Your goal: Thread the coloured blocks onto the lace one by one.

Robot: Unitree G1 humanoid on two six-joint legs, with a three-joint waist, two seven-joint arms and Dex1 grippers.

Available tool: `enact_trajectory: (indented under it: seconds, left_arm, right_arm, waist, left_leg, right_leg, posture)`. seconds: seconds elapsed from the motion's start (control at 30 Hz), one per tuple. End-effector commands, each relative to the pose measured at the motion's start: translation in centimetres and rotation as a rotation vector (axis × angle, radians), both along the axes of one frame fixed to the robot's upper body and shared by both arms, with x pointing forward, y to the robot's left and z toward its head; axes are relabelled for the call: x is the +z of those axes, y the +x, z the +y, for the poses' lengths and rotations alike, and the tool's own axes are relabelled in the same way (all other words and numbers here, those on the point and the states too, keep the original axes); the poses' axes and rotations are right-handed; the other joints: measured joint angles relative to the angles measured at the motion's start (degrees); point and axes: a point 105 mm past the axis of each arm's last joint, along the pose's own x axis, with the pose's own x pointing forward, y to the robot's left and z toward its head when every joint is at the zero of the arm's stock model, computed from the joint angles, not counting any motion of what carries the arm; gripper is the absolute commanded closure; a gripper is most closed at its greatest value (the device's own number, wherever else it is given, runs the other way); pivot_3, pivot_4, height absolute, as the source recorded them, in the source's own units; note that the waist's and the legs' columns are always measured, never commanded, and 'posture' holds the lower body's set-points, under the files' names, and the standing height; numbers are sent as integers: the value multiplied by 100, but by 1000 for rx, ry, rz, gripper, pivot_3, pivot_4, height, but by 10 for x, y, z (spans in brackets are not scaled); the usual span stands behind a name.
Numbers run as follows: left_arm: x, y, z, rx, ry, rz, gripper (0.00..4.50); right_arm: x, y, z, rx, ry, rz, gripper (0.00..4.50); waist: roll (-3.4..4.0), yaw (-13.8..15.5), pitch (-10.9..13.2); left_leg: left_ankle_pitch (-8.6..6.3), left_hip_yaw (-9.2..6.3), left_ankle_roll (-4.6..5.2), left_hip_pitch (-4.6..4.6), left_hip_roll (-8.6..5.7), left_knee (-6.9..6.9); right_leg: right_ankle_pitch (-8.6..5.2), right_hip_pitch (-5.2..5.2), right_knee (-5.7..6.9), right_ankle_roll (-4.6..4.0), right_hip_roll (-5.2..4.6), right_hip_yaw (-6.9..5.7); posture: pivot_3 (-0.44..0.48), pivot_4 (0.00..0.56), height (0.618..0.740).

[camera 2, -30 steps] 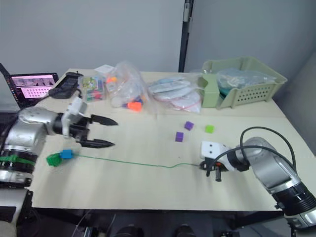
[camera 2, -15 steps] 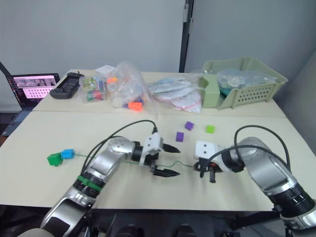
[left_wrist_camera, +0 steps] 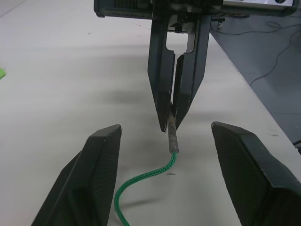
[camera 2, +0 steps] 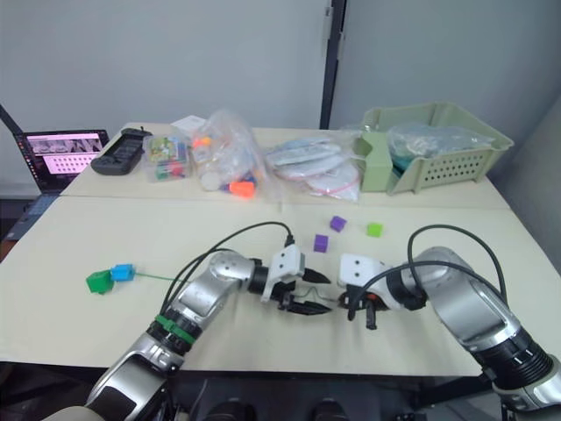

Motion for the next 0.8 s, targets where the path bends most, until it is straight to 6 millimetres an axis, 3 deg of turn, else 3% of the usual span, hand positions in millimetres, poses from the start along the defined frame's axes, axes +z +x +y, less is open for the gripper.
enact_trajectory:
  seconds: [0.03,0.23,0.6,0.8]
  left_arm:
    - [5,-2,-4,-29,-5,-34,1169]
    - [4,-3,-6,-42,2,-39,1169]
    - [5,-4,-12,-55,-11,-31,4463]
    - [4,-3,-12,-57,-8,-33,4463]
  right_arm:
    - [10,0,3,17,12,-32,4500]
    - [10,1,2,14,12,-33,4500]
    - [9,0,3,8,16,-31,4500]
    - [11,-1,2,-13,34,-21,4500]
  waist:
    - [0,0,0]
    - [0,-3,0]
    - [0,-4,0]
    - [0,0,0]
  left_leg:
    - [0,-1,0,0,0,0]
    - [0,-2,0,0,1,0]
    - [0,-3,0,0,1,0]
    - [0,-8,0,-1,1,0]
  right_leg:
    - [0,1,-1,0,0,0]
    - [0,0,-2,0,1,0]
    - [0,1,-5,0,2,0]
    - [0,1,-8,0,1,0]
  posture:
    - [0,150,734]
    - [0,150,734]
    - [0,150,734]
    - [0,150,734]
